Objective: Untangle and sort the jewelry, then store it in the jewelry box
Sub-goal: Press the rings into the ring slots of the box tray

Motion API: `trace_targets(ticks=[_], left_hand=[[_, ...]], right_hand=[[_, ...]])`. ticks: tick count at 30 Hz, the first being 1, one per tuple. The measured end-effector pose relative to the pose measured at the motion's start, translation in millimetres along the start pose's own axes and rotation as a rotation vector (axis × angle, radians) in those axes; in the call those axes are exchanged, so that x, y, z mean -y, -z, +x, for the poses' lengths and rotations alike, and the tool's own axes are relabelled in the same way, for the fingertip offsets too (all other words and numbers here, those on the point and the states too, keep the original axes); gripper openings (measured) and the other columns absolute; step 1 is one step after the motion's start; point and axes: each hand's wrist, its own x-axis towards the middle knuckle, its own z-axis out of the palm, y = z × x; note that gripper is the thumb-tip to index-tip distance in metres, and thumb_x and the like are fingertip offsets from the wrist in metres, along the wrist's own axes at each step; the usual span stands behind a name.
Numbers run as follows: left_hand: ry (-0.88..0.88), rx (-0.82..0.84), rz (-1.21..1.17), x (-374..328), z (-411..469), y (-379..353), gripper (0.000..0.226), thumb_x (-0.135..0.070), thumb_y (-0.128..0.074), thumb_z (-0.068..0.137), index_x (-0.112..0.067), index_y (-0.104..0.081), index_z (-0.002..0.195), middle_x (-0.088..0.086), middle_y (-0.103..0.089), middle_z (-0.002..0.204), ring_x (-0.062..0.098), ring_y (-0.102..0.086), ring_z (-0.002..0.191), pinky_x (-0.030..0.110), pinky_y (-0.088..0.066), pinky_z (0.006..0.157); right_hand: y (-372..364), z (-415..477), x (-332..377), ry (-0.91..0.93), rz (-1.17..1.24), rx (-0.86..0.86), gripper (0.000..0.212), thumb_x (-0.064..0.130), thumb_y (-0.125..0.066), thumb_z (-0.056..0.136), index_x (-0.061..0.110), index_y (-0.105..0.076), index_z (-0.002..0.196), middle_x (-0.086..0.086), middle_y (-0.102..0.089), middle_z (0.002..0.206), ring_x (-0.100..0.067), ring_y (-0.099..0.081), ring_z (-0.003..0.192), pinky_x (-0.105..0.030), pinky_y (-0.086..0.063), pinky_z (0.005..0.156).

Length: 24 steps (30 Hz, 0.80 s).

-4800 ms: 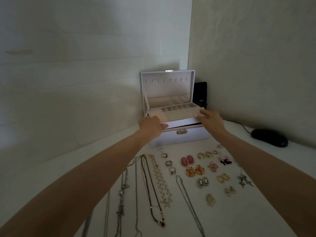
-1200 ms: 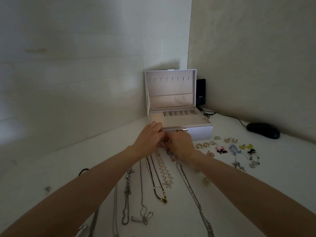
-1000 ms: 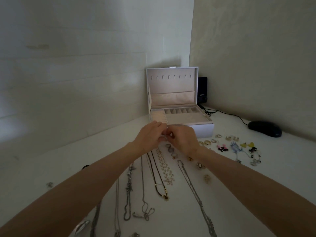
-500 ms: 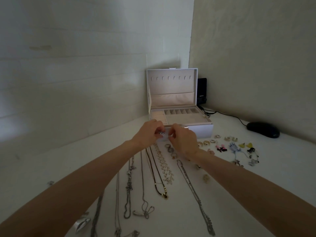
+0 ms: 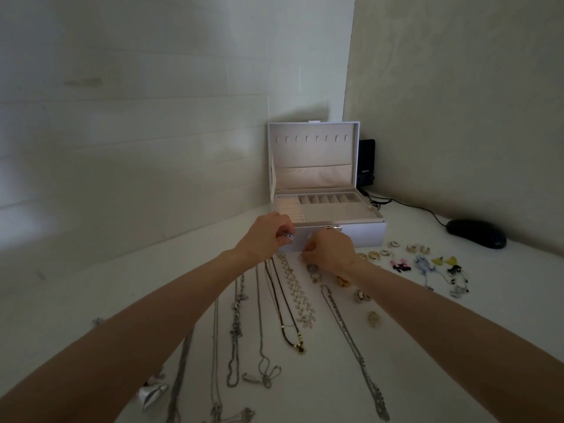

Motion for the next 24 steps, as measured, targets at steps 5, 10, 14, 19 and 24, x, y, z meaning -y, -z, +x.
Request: trace_targets(ticks=[5, 10, 14, 19, 24], left_hand=[[0.030, -0.001, -0.049, -3, -1, 0, 0.013, -0.001, -0.071, 0.079, -0.005, -0.066, 0.090, 0.009, -0.060, 0.090, 0.016, -0.057, 0.080, 0.009, -0.043, 0.070], [0.021, -0.009, -0.017, -1, 0, 1, 0.014, -0.004, -0.073, 0.077, -0.005, -0.066, 0.089, 0.007, -0.060, 0.088, 0.018, -0.057, 0.079, 0.013, -0.043, 0.069], [0.015, 0.021, -0.001, -2, -1, -1, 0.014, -0.003, -0.071, 0.079, -0.004, -0.066, 0.091, 0.012, -0.062, 0.092, 0.021, -0.059, 0.084, 0.028, -0.049, 0.077], [-0.005, 0.034, 0.010, -1, -1, -4, 0.013, -0.003, -0.070, 0.079, -0.003, -0.066, 0.092, 0.011, -0.061, 0.092, 0.022, -0.059, 0.083, 0.026, -0.048, 0.076], [-0.036, -0.022, 0.015, -2, 0, -3, 0.011, -0.002, -0.068, 0.080, -0.004, -0.067, 0.091, 0.011, -0.062, 0.092, 0.021, -0.059, 0.083, 0.030, -0.049, 0.078]], right_hand=[[1, -4, -4, 0.053, 0.025, -0.058, 0.026, 0.026, -0.057, 0.085, 0.016, -0.060, 0.062, -0.001, -0.060, 0.068, -0.021, -0.059, 0.068, -0.028, -0.041, 0.058], [4, -3, -15, 0.168, 0.172, -0.134, 0.018, 0.013, -0.061, 0.084, -0.002, -0.070, 0.082, -0.014, -0.061, 0.090, -0.026, -0.056, 0.083, -0.039, -0.045, 0.075], [1, -4, -21, 0.241, 0.269, -0.129, 0.010, 0.002, -0.057, 0.084, -0.001, -0.066, 0.079, -0.014, -0.067, 0.082, -0.022, -0.057, 0.074, -0.033, -0.046, 0.071], [-6, 0, -22, 0.328, 0.171, -0.142, 0.021, -0.005, -0.055, 0.082, 0.002, -0.074, 0.086, -0.014, -0.070, 0.093, -0.026, -0.063, 0.087, -0.027, -0.045, 0.079], [-6, 2, -18, 0.384, 0.224, -0.161, 0.027, -0.009, -0.053, 0.079, 0.003, -0.072, 0.094, -0.014, -0.070, 0.093, -0.026, -0.063, 0.084, -0.032, -0.049, 0.078]])
